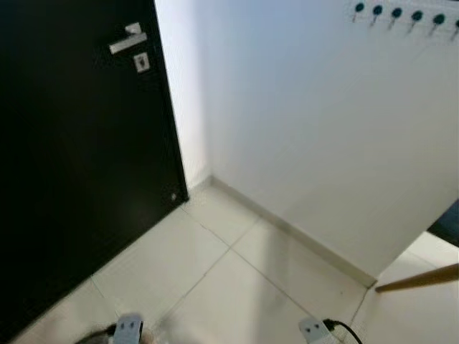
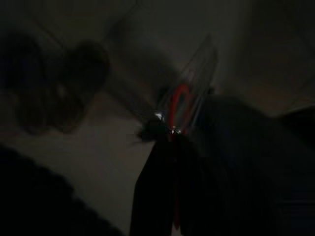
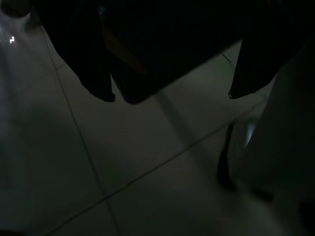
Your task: Hang keys on a hook
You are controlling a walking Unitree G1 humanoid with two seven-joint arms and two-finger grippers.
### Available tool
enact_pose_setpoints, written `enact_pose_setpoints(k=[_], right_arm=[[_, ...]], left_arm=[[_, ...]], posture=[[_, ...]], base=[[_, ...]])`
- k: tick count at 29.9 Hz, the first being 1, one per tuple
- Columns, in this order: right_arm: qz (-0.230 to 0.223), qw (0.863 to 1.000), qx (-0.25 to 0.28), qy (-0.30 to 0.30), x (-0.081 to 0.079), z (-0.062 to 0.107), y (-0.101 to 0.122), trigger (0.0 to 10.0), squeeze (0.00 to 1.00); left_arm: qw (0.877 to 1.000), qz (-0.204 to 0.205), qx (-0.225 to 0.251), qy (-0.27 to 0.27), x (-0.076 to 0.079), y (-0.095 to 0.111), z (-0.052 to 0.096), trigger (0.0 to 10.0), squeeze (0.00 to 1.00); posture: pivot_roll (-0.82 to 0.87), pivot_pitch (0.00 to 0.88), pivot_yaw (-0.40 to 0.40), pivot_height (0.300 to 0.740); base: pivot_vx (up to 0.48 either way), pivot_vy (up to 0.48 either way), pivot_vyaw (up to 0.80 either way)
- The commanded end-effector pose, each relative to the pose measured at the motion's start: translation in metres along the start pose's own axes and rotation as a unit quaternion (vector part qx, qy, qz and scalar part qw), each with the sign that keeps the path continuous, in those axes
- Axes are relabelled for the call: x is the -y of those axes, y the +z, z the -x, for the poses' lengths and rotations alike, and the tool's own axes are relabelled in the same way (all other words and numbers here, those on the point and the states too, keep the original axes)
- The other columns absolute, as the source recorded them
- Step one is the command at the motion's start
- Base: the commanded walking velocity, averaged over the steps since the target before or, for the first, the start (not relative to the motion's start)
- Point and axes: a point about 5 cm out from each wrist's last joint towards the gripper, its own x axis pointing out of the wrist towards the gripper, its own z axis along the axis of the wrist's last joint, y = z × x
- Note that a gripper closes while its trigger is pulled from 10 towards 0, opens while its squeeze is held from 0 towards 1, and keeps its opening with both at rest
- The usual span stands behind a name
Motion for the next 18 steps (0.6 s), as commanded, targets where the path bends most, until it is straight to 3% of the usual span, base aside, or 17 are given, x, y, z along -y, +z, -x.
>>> enact_pose_setpoints(k=[1, 18], right_arm=[[0.0, 1.0, -0.012, 0.02, -0.0135, 0.0007, -0.0067, 10.0, 0.0], [-0.005, 1.0, -0.012, 0.017, -0.0145, 0.0008, -0.0061, 10.0, 0.0]], left_arm=[[1.0, 0.003, -0.022, -0.003, 0.0027, -0.0114, 0.001, 10.0, 0.0], [1.0, 0.0, -0.021, -0.005, 0.0019, -0.0106, 0.0011, 10.0, 0.0]], posture=[[-0.09, 0.07, 0.096, 0.74], [-0.09, 0.075, 0.102, 0.74]], base=[[0.382, 0.0, -0.79], [0.384, 0.0, -0.8]])
